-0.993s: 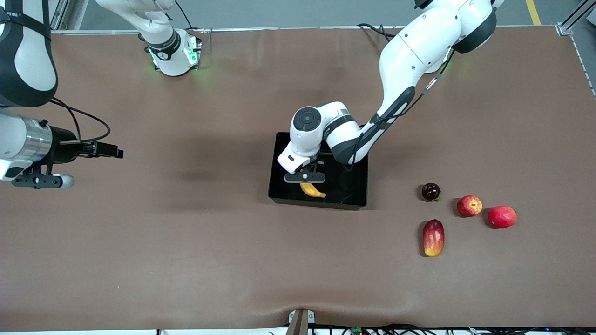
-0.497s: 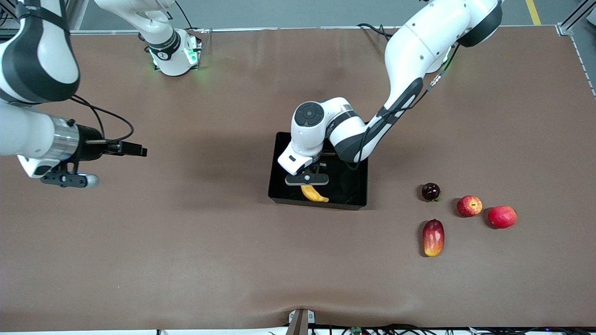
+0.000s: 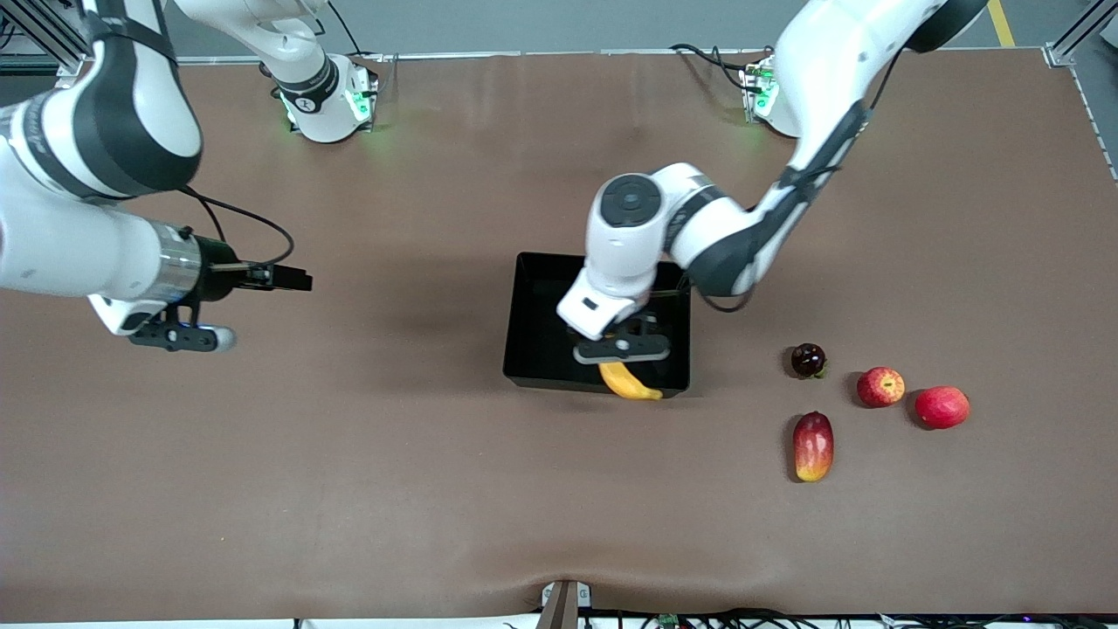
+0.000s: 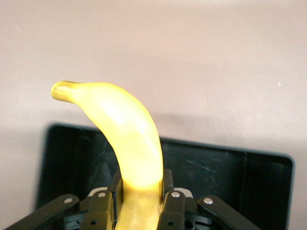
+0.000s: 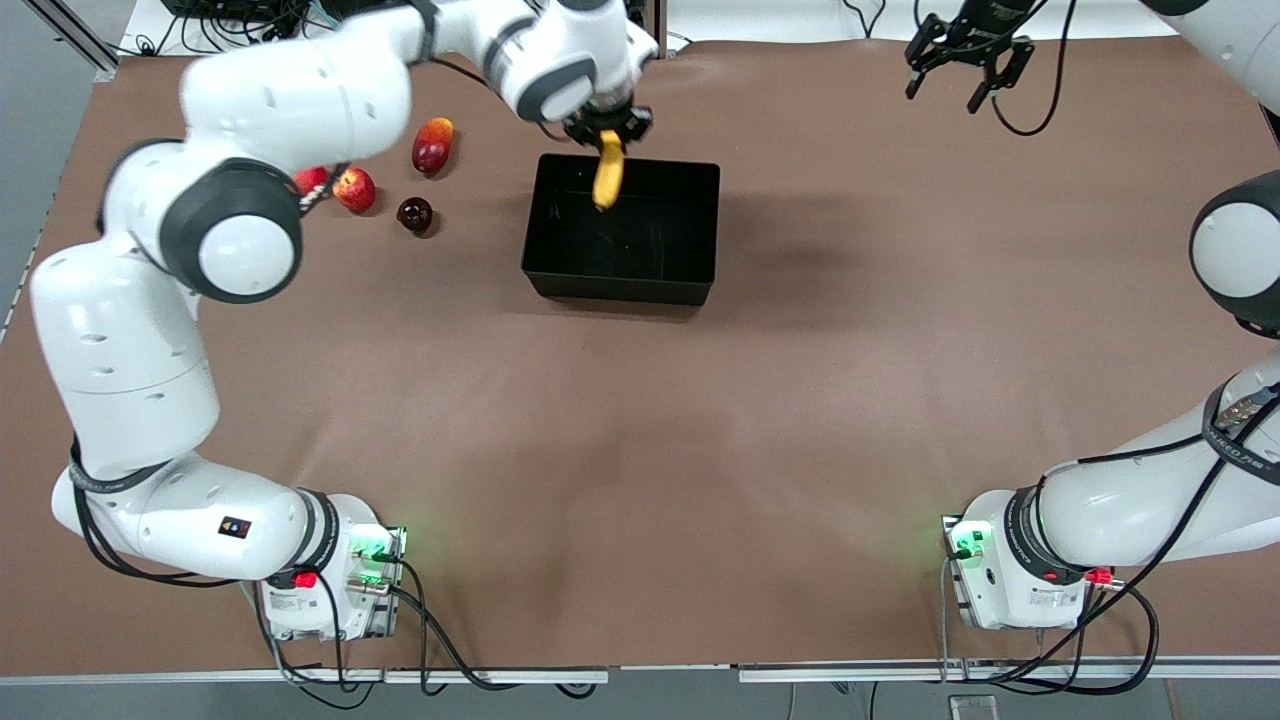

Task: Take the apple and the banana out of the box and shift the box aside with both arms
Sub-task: 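Lift the banana out while the right gripper approaches the tray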

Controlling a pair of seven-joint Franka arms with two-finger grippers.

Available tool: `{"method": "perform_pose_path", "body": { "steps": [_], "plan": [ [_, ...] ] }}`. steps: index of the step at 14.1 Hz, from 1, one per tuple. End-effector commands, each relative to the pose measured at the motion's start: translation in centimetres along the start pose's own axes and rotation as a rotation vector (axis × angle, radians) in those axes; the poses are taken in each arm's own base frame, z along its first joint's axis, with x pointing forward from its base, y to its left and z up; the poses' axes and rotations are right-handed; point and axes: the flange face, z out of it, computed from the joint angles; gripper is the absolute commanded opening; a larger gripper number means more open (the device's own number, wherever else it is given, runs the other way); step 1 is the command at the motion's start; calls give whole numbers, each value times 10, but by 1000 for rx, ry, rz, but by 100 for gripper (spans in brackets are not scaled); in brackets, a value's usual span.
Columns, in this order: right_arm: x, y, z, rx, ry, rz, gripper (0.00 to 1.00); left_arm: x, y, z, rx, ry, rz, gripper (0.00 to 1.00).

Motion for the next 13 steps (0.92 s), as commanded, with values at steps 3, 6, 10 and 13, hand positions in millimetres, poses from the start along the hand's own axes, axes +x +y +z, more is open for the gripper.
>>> {"method": "perform_pose_path", "body": {
  "steps": [3, 6, 10, 13],
  "plan": [
    [7, -30, 26, 11, 30, 35, 100, 48, -88, -42, 49, -20, 29, 0],
    [-1, -91, 59, 9, 85, 100, 100, 81, -151, -40, 71, -20, 28, 0],
    [-3, -154, 122, -16, 91, 90, 100, 125, -268, -23, 84, -36, -22, 0],
    [0, -195, 168, 1, 153, 33, 100, 142, -324, 7, 69, -31, -98, 0]
  ]
}}
